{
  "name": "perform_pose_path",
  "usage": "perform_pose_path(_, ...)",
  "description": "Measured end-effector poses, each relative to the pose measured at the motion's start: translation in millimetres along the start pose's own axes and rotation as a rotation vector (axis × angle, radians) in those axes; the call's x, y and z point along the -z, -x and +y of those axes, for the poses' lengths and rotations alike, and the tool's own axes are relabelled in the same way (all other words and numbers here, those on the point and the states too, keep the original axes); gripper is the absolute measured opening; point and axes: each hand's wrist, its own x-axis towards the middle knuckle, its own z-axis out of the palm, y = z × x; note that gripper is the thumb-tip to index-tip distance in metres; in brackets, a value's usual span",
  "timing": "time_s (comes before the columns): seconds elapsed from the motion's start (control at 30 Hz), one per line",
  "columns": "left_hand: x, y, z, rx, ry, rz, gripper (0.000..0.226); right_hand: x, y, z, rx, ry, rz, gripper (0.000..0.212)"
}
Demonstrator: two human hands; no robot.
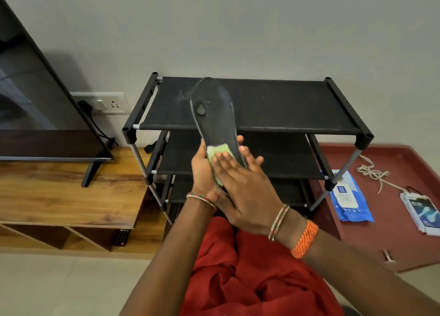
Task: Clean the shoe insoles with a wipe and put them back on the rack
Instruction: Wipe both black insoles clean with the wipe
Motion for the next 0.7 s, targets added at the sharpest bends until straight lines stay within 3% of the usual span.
perform_pose_path(0.1, 0.5, -0.7, -12.6, 0.005, -0.058, 0.044, 0.064, 0.1, -18.4, 5.1, -0.058, 0.015, -0.004, 0.078)
perform_pose_path(0.3, 6.9, -13.4, 18.6, -0.02, 0.163, -0.017, 0.065, -3.0, -1.6, -0.4, 0.069, -0.027, -0.055, 0.083)
perform_pose_path(0.47, -3.5, -7.9, 0.0, -0.012, -0.116, 0.073, 0.06, 0.2, -25.7, 14.4, -0.054, -0.033, 0.0, 0.08)
perform_pose_path(0.57, -7.8, -11.1, 17.5, 0.002, -0.012, 0.001, 0.064, 1.2, -17.1, 13.9, 0.018, -0.009, -0.024, 0.08)
perform_pose_path(0.7, -6.4, -17.5, 34.7, -0.077, 0.085, 0.024, 0.064, 7.6, -9.4, 18.4, 0.087, 0.079, -0.051, 0.081)
